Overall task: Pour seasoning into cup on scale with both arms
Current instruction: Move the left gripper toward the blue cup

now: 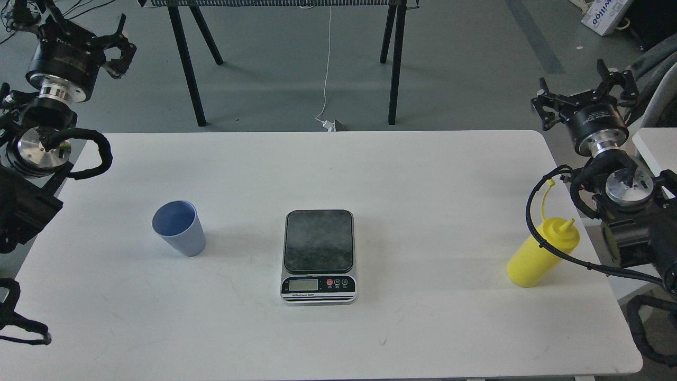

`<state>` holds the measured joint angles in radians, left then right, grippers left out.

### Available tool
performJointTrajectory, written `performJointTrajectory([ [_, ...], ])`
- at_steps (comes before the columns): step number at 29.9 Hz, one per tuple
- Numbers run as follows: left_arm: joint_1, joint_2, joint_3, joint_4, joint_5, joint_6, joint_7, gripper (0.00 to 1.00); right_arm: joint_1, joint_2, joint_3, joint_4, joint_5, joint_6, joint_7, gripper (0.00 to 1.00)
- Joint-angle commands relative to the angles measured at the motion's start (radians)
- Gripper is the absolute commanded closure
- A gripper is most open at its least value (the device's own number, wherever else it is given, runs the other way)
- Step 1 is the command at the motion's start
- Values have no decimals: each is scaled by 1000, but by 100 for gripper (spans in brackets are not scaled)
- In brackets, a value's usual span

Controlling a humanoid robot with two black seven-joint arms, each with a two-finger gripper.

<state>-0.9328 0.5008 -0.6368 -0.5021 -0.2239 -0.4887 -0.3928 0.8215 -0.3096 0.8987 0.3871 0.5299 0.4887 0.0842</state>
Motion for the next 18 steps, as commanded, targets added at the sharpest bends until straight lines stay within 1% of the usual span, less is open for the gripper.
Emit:
performJointTrajectory([
  [1, 3, 5, -1, -1, 0, 0, 0, 0, 10, -6, -3, 1, -1, 0, -1, 1],
  [4, 6, 5, 11, -7, 0, 0, 2, 0, 16, -8, -6, 2, -1, 0, -1, 1],
  [7, 15, 16, 28, -70, -2, 0, -1, 0, 15, -8, -4, 6, 1, 0, 0, 1],
  [10, 54, 79, 23, -168, -5, 13, -14, 0, 7, -9, 0, 12, 1, 0, 0, 1],
  [12, 89, 136, 23, -283, 1, 9, -17, 0, -1, -20, 2, 30, 1, 0, 0, 1],
  [14, 120, 211, 31, -383, 8, 22, -23, 0, -16, -39, 3, 64, 1, 0, 0, 1],
  [16, 135, 269, 37, -438, 49, 22, -29, 0, -44, -52, 6, 97, 1, 0, 2, 1],
  [18, 143, 314, 46, -460, 150, 21, -31, 0, -70, -65, 8, 128, 1, 0, 12, 1],
])
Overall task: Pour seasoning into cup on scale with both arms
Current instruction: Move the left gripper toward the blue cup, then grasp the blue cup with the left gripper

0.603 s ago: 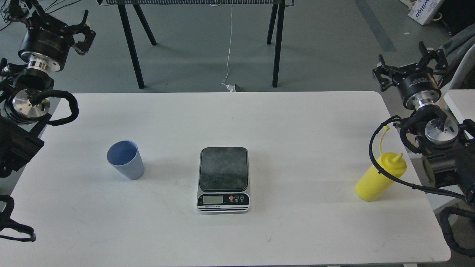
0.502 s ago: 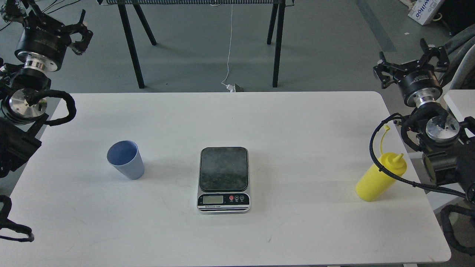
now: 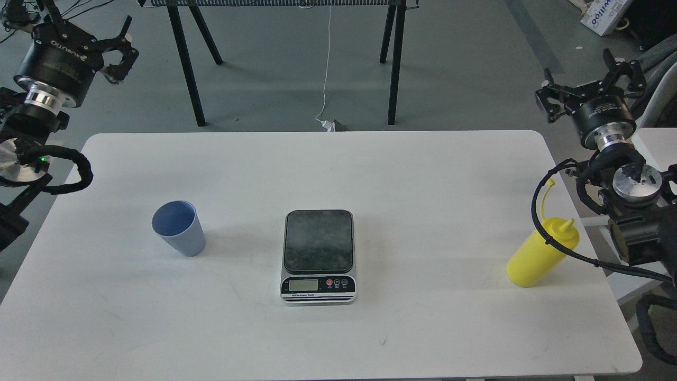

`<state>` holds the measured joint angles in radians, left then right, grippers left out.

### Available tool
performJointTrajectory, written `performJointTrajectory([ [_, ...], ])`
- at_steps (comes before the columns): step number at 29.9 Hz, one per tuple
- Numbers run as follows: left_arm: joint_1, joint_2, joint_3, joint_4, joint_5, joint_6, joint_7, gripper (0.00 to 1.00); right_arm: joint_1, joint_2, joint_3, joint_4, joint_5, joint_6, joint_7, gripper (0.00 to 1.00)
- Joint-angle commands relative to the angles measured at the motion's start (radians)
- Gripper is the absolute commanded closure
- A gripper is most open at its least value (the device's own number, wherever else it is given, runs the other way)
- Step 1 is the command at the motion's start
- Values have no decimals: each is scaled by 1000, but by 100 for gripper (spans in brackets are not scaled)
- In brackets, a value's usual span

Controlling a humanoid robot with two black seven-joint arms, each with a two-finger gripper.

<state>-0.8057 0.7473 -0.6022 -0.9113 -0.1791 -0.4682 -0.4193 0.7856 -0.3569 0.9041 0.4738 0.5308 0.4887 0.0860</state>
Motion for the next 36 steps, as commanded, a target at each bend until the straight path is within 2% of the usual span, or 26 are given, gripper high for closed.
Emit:
performJointTrajectory([
  [1, 20, 87, 15, -55, 183, -1, -7, 0, -49, -27, 6, 57, 0, 0, 17, 1],
  [3, 32, 121, 13, -57, 341, -1, -35, 1, -78, -46, 15, 87, 0, 0, 21, 1],
  [4, 36, 141, 12, -58, 433, 0, -67, 1, -97, -54, 22, 103, 0, 0, 23, 1],
  [6, 37, 176, 9, -67, 583, 0, -69, 2, -127, -65, 35, 129, 0, 0, 23, 1],
  [9, 36, 222, 15, -81, 792, 3, -69, 11, -173, -82, 53, 164, 0, 0, 23, 1],
  [11, 36, 225, 15, -81, 950, 16, -69, 12, -200, -86, 71, 180, 0, 0, 27, 1],
  [18, 42, 218, 18, -78, 1547, 178, -69, 12, -241, -125, 107, 209, 0, 0, 27, 1],
  [21, 43, 210, 57, -66, 1766, 275, -69, 14, -241, -137, 107, 210, 0, 0, 27, 1],
  [27, 46, 211, 263, -69, 1938, 471, -69, 14, -243, -148, 111, 210, 0, 0, 27, 1],
  [31, 40, 202, 418, -60, 1983, 569, -69, 23, -246, -146, 111, 210, 0, 0, 27, 1],
  [36, 45, 113, 470, 21, 1988, 589, -69, 28, -246, -148, 111, 210, 0, 0, 29, 1],
])
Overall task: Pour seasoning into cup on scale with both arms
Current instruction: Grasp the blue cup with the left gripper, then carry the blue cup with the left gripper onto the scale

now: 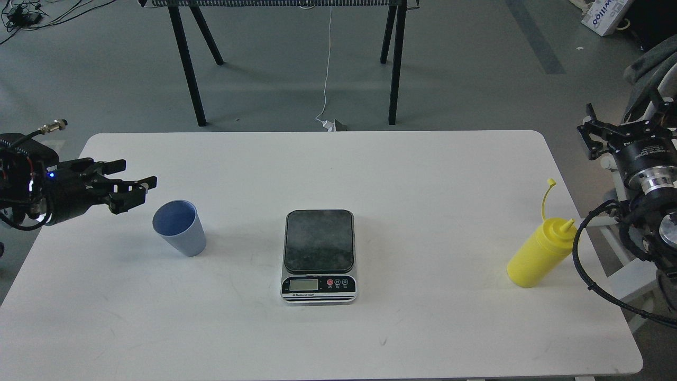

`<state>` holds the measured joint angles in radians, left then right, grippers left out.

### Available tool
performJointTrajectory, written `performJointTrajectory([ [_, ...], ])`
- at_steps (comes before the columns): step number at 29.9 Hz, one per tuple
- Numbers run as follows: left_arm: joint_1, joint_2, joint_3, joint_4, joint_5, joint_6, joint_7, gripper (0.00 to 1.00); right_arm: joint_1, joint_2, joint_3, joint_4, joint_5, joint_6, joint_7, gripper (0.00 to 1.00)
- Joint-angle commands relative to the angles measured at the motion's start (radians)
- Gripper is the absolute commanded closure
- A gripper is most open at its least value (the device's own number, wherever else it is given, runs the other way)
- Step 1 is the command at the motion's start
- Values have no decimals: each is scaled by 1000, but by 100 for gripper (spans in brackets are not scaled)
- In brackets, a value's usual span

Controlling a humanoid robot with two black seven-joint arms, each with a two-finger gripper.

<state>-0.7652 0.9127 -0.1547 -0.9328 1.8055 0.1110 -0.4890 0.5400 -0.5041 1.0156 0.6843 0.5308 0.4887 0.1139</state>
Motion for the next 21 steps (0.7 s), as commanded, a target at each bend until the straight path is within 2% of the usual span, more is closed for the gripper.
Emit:
performJointTrajectory([
  [1, 7, -69, 26, 58, 3, 13, 0, 28, 0, -1, 1, 0, 0, 0, 1, 1],
  [7, 18, -115, 75, 98, 2, 27, 0, 29, -2, -4, 1, 0, 0, 0, 1, 1],
  [9, 20, -126, 89, 100, 2, 29, 0, 34, 0, -4, 1, 0, 0, 0, 1, 1],
  [11, 20, -127, 96, 104, 2, 29, 0, 42, 0, -4, 1, 0, 0, 0, 1, 1],
  [15, 20, -127, 96, 127, 0, 27, 0, 69, 0, -5, 1, 0, 0, 0, 1, 1],
  [16, 21, -127, 98, 127, 2, 26, 0, 78, 0, -5, 1, 0, 0, 0, 1, 1],
  [17, 21, -127, 106, 127, 2, 26, 0, 90, 0, -4, 1, 0, 0, 0, 1, 1],
  [21, 14, -127, 133, 127, -9, 26, 0, 93, 0, -5, 1, 0, 0, 0, 1, 1],
])
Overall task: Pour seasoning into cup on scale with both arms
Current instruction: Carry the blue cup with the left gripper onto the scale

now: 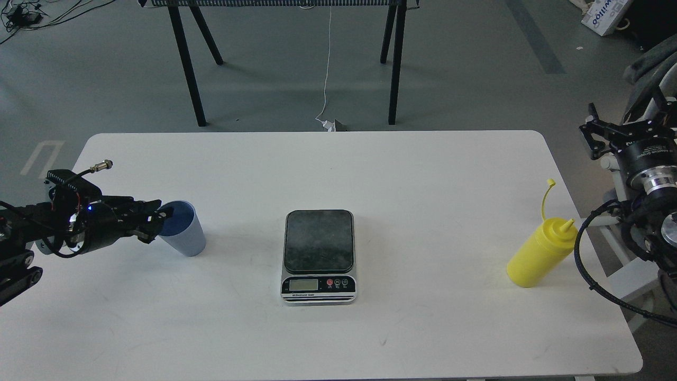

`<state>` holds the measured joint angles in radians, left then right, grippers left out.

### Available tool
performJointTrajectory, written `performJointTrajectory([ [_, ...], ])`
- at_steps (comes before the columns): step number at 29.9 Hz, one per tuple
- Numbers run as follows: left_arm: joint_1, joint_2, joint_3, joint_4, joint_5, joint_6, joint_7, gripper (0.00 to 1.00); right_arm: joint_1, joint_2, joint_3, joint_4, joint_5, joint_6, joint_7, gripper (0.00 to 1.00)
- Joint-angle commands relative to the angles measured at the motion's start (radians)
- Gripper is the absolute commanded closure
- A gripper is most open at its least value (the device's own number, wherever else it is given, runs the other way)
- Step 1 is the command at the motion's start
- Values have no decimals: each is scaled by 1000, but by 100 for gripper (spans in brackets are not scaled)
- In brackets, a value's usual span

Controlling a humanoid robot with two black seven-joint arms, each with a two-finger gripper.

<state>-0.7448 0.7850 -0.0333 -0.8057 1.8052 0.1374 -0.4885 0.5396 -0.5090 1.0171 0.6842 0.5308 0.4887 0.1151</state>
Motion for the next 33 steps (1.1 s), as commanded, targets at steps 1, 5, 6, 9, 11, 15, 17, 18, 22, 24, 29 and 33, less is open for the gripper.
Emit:
performJointTrajectory([
  [1, -8, 0, 12, 0, -10, -1, 0, 93, 0, 0, 0, 0, 0, 0, 0, 1],
  [5, -21, 7, 4, -13, -12, -1, 0, 94, 0, 0, 0, 0, 0, 0, 0, 1],
  [6, -36, 8, 4, -16, -12, -2, 0, 95, 0, 0, 0, 0, 0, 0, 0, 1],
  [9, -102, 17, 7, -41, -17, -10, 0, 95, 0, -8, 0, 0, 0, 0, 0, 1],
  [11, -135, 39, 7, -93, -20, -21, 0, 95, 0, -11, 0, 2, 0, 0, 0, 1],
  [15, -252, 94, -2, -280, -32, -146, 0, 96, -9, -13, 1, 2, 0, 0, 0, 1],
  [17, -326, 94, -2, -360, -64, -260, 0, 96, -12, -17, 6, 0, 0, 0, 0, 1],
  [18, -352, 88, -2, -389, -72, -304, 0, 96, -13, -22, 8, 1, 0, 0, 0, 1],
  [22, -412, 18, 7, -435, -34, -360, 0, 96, -18, -36, 9, 2, 0, 0, 0, 1],
  [24, -435, -44, 10, -431, 34, -395, 0, 96, -18, -45, 9, 2, 0, 0, 1, 1],
  [29, -430, -194, 12, -394, 180, -467, 0, 96, -32, -57, 17, 2, 2, 0, 1, 1],
  [33, -424, -303, 35, -354, 184, -470, 0, 95, -40, -63, 34, 2, 2, 0, 1, 1],
])
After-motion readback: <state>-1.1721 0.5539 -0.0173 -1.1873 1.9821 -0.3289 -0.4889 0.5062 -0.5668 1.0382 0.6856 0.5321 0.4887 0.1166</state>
